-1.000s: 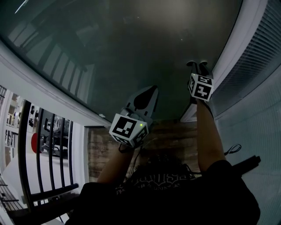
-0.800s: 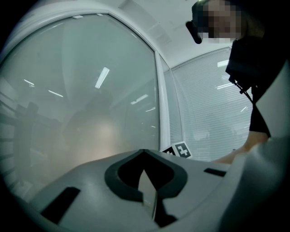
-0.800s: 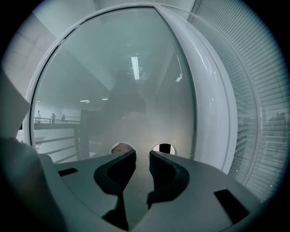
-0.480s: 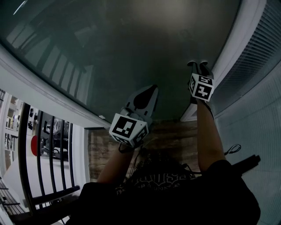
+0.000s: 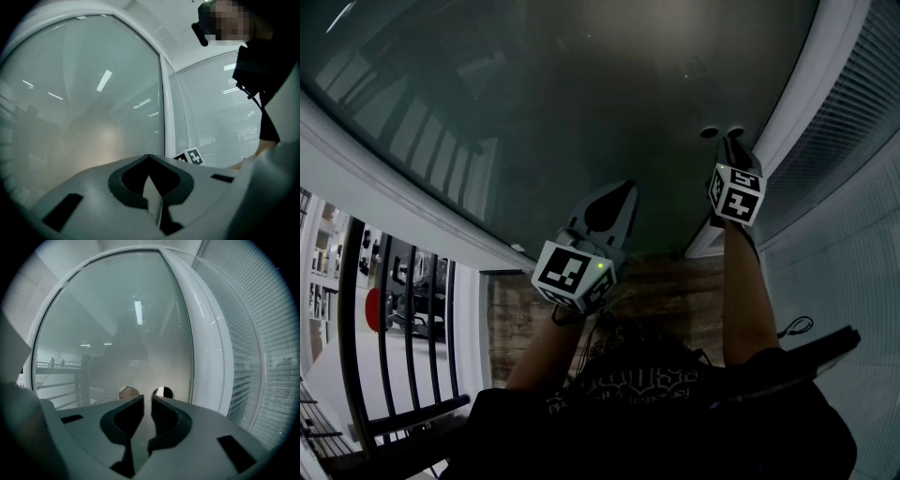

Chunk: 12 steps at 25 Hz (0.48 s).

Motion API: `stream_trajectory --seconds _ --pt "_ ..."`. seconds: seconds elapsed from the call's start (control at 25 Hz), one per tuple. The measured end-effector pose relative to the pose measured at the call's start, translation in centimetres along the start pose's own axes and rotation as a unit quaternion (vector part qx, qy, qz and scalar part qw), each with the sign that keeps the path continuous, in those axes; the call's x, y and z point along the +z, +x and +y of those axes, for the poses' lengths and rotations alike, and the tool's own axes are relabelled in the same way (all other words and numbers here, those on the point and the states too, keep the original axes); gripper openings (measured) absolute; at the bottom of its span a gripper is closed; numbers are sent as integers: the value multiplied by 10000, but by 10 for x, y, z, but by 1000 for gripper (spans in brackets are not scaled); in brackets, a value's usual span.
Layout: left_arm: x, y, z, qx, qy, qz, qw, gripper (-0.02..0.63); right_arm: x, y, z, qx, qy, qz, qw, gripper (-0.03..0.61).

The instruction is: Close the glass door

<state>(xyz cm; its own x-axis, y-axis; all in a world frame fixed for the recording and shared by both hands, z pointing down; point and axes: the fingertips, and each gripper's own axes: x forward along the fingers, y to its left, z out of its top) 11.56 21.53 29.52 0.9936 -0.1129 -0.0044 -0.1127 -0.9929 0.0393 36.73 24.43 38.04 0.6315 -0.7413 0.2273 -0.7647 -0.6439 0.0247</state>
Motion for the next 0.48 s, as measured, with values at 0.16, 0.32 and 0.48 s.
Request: stream_trajectory --seconds 0.16,0.32,0.48 --pt "0 1 0 6 -60 10 10000 2 13 -18 1 80 -115 -395 9991 2" --pt "-2 1 -3 -46 -49 15 10000 2 31 -35 8 239 -250 -659 9972 2" --pt "0 1 -5 -79 -30 10 10000 2 40 -43 15 301 -426 -770 9957 2"
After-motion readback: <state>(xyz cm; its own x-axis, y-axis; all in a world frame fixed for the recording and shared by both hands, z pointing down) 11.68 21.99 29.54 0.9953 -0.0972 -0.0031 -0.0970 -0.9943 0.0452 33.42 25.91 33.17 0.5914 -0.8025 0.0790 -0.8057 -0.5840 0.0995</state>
